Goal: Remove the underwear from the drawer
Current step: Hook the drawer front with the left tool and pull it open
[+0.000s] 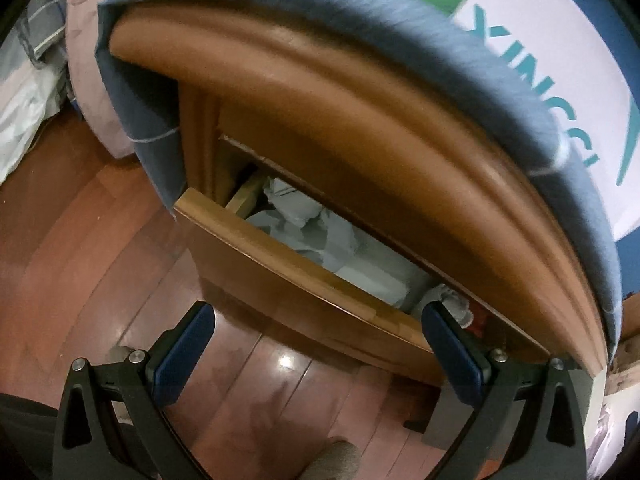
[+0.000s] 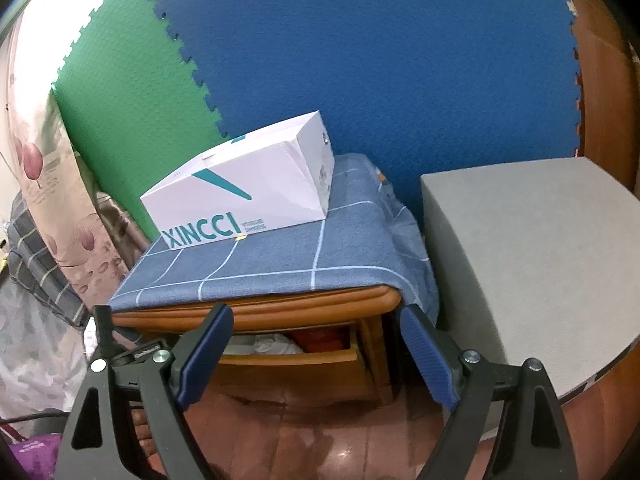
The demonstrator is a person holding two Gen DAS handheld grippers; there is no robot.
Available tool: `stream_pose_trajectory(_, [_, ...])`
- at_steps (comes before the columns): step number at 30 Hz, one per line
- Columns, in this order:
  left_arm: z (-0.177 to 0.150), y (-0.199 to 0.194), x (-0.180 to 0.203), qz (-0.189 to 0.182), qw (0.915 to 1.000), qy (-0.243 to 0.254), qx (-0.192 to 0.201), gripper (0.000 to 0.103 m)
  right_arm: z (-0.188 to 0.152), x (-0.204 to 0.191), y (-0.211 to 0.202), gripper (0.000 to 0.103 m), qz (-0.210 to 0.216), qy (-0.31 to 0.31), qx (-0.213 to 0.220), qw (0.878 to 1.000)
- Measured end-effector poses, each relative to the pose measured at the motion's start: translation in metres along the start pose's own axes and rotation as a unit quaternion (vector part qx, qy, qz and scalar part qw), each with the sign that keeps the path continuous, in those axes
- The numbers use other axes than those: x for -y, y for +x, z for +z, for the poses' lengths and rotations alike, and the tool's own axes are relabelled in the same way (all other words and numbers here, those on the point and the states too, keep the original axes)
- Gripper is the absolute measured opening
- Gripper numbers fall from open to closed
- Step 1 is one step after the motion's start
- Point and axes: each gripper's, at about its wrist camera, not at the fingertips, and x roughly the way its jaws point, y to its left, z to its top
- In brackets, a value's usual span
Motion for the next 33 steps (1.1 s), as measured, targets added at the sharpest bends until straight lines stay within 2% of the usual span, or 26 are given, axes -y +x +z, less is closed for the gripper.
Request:
stream_pose_trajectory(3, [0.001,0.008,-0.004,0.009,0.9999,-0.007,-0.011,0.102,0.009,0.0,0.002,0.088,0.016,0.009,-0.005,1.0])
stream_pose_trajectory(8, [0.005,0.014,-0.008,0.009,0.9997,-0.022,-0.01,0.102,0.026,-0.007,0.0,0.088,0.002,-0.031,0.026,0.999])
stream_pose_trajectory(12, [0.007,0.019,-0.008,0.016,0.9994,-0.03,-0.005,0.102,0.026,-0.004,0.005,0.088,-0.005,-0.033,0.03,0.999])
stream_pose_trajectory(18, [0.012,0.029,-0.022,0.005,0.9965,-0.082,-0.014,0.103,0.013,0.0,0.021,0.088,-0.015,-0.031,0.006,0.999])
stream_pose_trajectory(22, [0.012,0.033,-0.036,-0.028,0.9929,-0.113,-0.025,0.103,0.012,0.001,0.023,0.088,-0.015,-0.03,0.005,0.999])
stream_pose_trajectory(30, [0.011,0.039,-0.045,-0.037,0.9898,-0.131,-0.042,0.103,0.011,0.003,0.024,0.088,-0.016,-0.025,0.004,1.0])
stream_pose_trajectory(33, [0.01,0.034,-0.04,-0.013,0.9928,-0.113,-0.038,0.103,0.011,0.003,0.024,0.088,-0.015,-0.021,0.004,1.0])
